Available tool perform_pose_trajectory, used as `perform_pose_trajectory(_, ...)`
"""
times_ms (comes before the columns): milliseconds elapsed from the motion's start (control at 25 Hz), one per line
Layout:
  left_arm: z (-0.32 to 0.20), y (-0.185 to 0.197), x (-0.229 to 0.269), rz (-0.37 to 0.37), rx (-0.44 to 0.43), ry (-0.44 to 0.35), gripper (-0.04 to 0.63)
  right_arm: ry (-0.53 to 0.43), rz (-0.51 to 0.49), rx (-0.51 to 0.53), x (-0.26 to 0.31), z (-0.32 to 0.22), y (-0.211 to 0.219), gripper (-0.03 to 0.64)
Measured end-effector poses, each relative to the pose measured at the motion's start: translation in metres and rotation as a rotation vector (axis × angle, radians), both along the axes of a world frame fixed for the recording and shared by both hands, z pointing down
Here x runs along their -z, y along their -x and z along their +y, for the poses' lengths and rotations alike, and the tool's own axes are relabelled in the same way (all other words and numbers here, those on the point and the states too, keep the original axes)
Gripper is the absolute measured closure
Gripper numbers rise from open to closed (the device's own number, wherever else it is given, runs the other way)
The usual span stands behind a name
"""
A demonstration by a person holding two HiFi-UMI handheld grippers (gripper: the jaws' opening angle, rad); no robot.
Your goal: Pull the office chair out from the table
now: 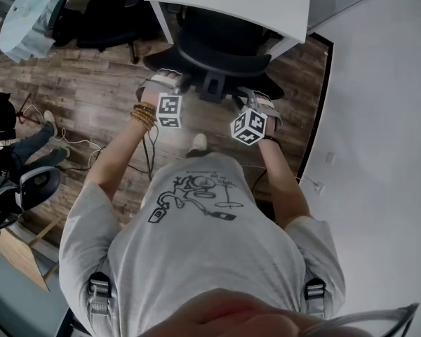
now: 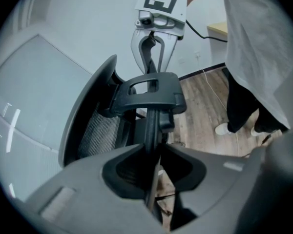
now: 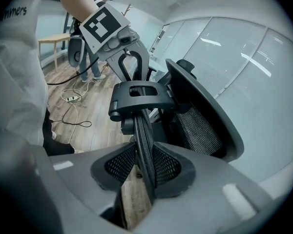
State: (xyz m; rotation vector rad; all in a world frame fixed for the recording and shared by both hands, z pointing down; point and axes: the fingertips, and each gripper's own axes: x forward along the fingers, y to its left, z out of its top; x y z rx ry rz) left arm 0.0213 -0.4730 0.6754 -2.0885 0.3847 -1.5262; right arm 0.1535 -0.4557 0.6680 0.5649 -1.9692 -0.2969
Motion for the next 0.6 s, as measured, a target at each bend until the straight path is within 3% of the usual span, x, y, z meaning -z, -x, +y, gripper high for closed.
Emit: perform_pose_trajectory(600, 0.018, 0.010, -0.002, -0.012, 0.043, 0.023, 0.488, 0.000, -0.021, 0.031, -0.001, 0.025, 0.011, 0.509)
